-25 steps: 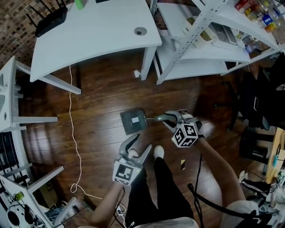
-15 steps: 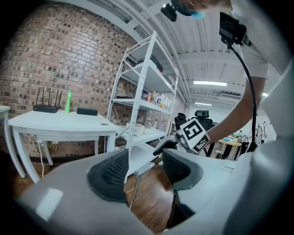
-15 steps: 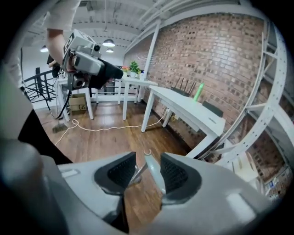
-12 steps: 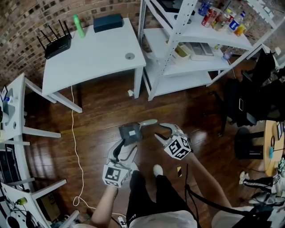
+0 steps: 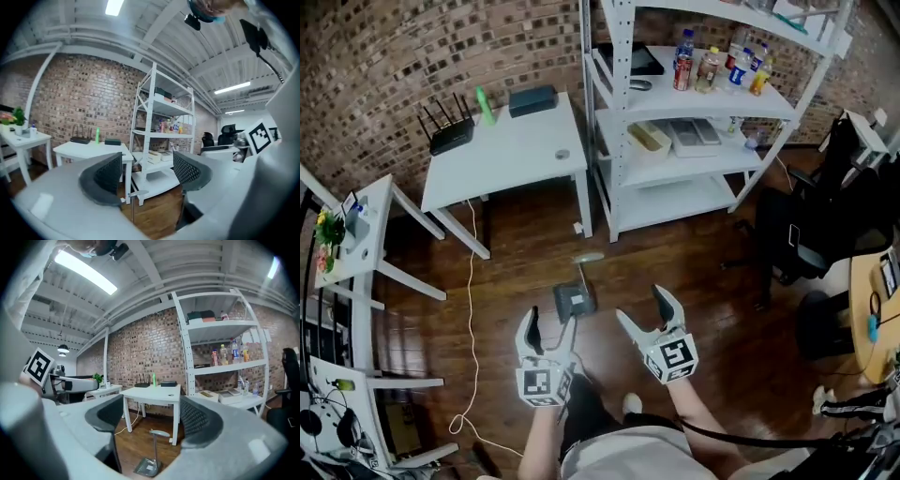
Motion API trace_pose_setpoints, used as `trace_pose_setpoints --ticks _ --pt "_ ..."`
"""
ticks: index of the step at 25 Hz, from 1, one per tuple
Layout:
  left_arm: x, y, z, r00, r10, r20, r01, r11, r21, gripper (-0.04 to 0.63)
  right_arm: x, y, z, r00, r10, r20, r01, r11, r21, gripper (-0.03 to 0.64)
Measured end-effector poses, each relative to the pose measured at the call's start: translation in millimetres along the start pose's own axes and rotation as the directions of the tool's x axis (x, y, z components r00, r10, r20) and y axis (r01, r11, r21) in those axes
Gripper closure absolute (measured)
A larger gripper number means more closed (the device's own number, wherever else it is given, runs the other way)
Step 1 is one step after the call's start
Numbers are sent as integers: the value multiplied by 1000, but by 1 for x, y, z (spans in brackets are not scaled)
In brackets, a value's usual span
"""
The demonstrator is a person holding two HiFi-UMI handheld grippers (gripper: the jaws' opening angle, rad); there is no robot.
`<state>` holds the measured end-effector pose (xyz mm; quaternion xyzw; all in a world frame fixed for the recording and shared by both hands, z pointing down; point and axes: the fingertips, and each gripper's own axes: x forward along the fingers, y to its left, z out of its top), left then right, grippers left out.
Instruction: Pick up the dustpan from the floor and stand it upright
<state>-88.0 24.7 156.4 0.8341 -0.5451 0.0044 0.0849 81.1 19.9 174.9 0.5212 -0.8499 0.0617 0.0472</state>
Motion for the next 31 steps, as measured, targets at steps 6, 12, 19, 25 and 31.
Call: trace_pose_setpoints --ticks 6,12,19,25,31 --pt "-73 -57 19 996 86 23 -88 994 58 202 -84 47 24 999 47 -2 -47 992 -117 267" --pt "-83 -79 34 997 58 44 -63 992 111 207 -126 39 67 995 -49 87 59 991 -122 285" --pt "-98 -81 29 998 45 54 -49 995 88 209 -133 30 73 987 -121 106 132 986 -103 299" --pt "-123 -64 27 997 43 65 -46 998 49 216 -116 74 79 992 -53 113 69 988 -140 306" --pt "-139 -34 34 996 48 79 -50 998 29 221 -100 115 84 995 -5 97 22 984 -175 308"
